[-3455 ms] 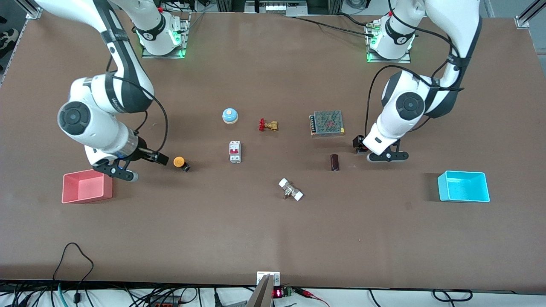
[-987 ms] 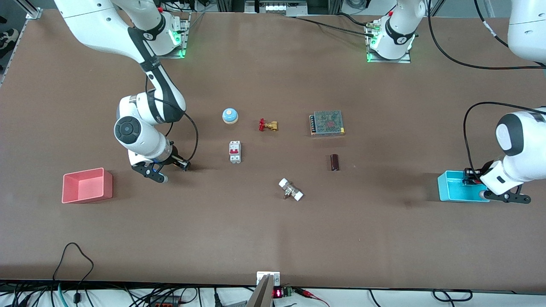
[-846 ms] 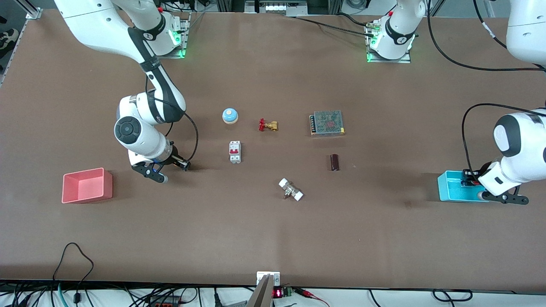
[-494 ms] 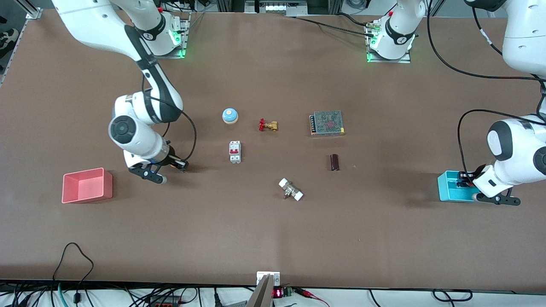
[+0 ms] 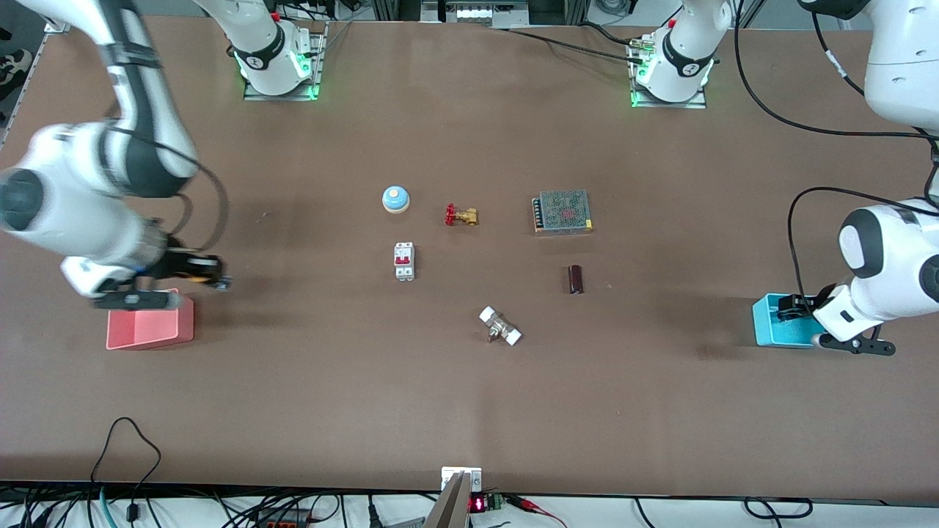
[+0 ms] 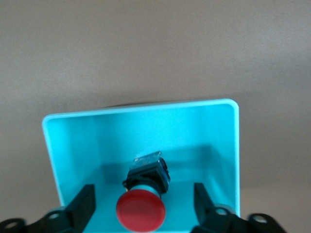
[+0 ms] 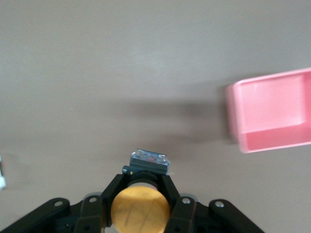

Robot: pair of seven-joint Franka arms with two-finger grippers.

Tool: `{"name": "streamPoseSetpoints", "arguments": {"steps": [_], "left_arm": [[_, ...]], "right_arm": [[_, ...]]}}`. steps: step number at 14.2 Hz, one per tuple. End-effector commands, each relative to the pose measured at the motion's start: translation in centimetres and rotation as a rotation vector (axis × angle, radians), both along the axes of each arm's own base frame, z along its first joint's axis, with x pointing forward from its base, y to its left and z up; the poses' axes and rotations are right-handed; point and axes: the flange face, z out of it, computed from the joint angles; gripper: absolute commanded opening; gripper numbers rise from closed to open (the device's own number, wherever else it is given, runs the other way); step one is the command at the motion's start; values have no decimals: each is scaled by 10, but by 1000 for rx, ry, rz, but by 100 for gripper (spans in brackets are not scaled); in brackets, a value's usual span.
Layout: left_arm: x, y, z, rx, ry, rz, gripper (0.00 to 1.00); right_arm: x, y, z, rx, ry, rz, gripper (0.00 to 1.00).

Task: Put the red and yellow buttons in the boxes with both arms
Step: 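Carry the yellow button with the right gripper while the left gripper lowers the red button, then lower the yellow button into the pink box while the left gripper releases, then open the right gripper over the pink box while the left gripper rises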

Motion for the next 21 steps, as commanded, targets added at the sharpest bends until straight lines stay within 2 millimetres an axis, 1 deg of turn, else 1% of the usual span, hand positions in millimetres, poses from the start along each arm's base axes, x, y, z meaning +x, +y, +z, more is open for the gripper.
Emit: {"name": "streamPoseSetpoints", "arguments": {"steps": [1, 2, 3, 5, 6, 7, 8, 9, 10, 11, 12, 13, 14, 15, 17, 18, 19, 21], "left_arm": [[-3, -14, 60, -21, 13, -31, 100], [-6, -19, 82, -22, 19, -33, 100], [-6, -28, 107, -23, 17, -35, 100], [-8, -47, 156, -33, 49, -48, 100], [-9, -64, 180, -43, 75, -64, 100], [-16, -84, 201, -53, 118, -64, 100], [-22, -109, 223, -53, 118, -47, 100], [-27, -135, 241, -41, 98, -7, 100], [-36, -157, 256, -27, 91, 39, 100], [-47, -185, 257, -9, 97, 58, 100], [-57, -196, 264, 0, 67, 49, 100], [-66, -203, 266, 10, 27, 37, 100], [-79, -209, 262, 18, -9, 27, 100], [-82, -209, 263, 16, -38, 22, 100], [-75, -204, 294, 9, -67, 16, 100], [-74, -200, 305, 7, -37, 26, 100], [-72, -198, 312, 7, -14, 39, 100], [-70, -198, 315, 1, 28, 36, 100]], "right_arm": [[8, -56, 5, 2, -8, 110, 27], [12, -77, -2, -1, -6, 141, 27], [17, -91, -7, -5, -13, 161, 27], [23, -123, -25, -2, -10, 186, 27], [24, -137, -38, -2, -13, 202, 27], [27, -146, -49, -9, -37, 224, 27], [31, -154, -56, -20, -67, 240, 27], [33, -160, -63, -27, -85, 256, 27], [34, -164, -72, -31, -93, 274, 27], [35, -170, -80, -34, -102, 283, 27], [36, -173, -89, -39, -113, 285, 27], [37, -175, -95, -41, -121, 277, 27], [38, -175, -102, -38, -120, 273, 28], [38, -175, -107, -35, -115, 271, 28], [37, -175, -117, -27, -105, 269, 28], [37, -174, -119, -23, -101, 265, 28], [37, -172, -121, -23, -100, 267, 28], [38, -169, -129, -20, -94, 270, 28]]}}
